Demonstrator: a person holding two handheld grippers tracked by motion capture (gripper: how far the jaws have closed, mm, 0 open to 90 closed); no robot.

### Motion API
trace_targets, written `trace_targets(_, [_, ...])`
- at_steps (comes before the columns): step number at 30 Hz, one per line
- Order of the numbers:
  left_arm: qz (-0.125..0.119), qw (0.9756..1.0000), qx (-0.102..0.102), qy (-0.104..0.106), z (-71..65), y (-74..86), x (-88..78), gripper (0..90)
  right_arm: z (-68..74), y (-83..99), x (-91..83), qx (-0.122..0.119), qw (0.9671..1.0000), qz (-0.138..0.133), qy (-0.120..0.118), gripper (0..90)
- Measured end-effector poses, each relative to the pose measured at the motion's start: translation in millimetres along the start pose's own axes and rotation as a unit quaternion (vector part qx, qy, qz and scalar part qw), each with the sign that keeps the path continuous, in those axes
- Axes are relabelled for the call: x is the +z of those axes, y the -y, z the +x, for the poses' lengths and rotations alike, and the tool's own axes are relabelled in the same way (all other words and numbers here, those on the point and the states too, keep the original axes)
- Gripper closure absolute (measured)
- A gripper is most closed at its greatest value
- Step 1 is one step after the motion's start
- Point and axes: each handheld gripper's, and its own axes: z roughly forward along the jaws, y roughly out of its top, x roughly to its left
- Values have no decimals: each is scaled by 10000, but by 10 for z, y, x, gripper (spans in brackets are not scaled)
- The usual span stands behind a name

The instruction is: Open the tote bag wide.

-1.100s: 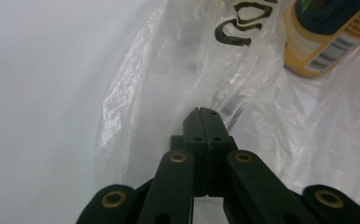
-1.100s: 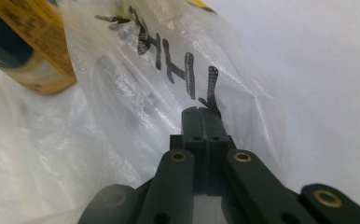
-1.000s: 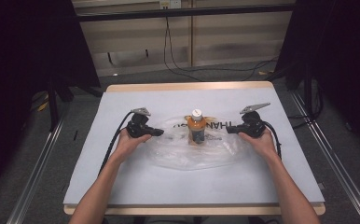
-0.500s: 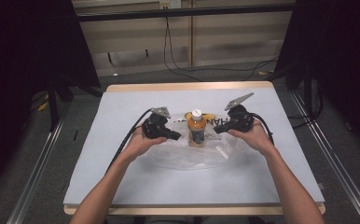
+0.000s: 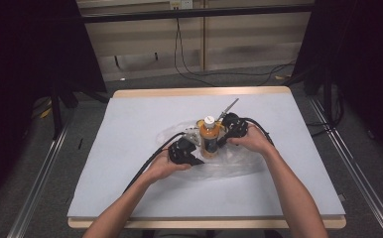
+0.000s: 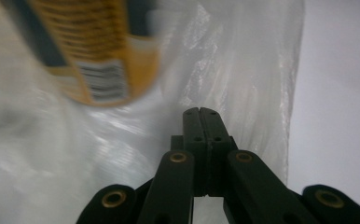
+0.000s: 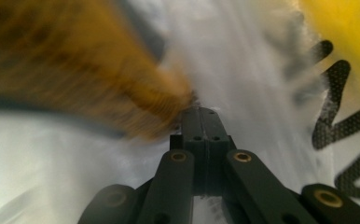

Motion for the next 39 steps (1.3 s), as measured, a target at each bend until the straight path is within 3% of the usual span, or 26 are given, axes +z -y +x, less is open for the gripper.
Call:
trace_targets(6, [56,9995,269,156,-296,124,-28,900,-239,-76,-23,503,9976,-162,444,900])
trace_targets(10, [160,9979,489,399,-482,214,-71,900,-373,-101,-57,869,9918,-269,899,900])
trace_targets(14, [244,9956,715,546,-655,268,-83,900,-494,-96,-83,1103,9868,-361,1128,900])
trace_targets(16, [174,9961,737,462,-725,292,-70,900,-526,-101,-92,1185,9827,-388,1370,900])
trace_targets(18, [154,9957,737,543,-737,307,-72,900,-558,-91,-102,1253,9785,-451,1573,900])
trace_targets(20, [226,9951,689,666,-691,298,-89,900,-568,-78,-102,1322,9770,-522,1591,900])
trace_targets(21, [123,9964,660,520,-677,299,-80,900,-558,-79,-105,1252,9781,-492,1587,900])
trace_targets(23, [62,9964,554,643,-613,264,-128,900,-518,-77,-114,1081,9843,-502,1298,900])
trace_targets(24, [-86,9968,517,606,-589,241,-160,900,-482,-79,-132,1011,9864,-530,1184,900])
trace_targets(29, [-542,9972,375,358,-446,48,-349,900,-251,-157,-332,572,9910,-781,922,900])
trace_targets(31, [-583,9975,370,162,-382,-33,-394,900,-149,-181,-407,430,9925,-839,774,900])
trace_targets(34, [-669,9976,174,-91,-217,-88,-412,900,-10,-176,-442,217,9942,-695,790,900])
trace_targets(36, [-483,9981,197,-335,-120,-124,-399,900,76,-134,-445,207,9940,-754,765,900])
trace_targets(38, [-468,9982,-72,-375,30,-126,-383,900,151,-77,-396,122,9951,-679,706,900])
trace_targets(39, [-445,9975,-135,-539,97,-111,-347,900,175,-45,-359,56,9957,-627,678,900])
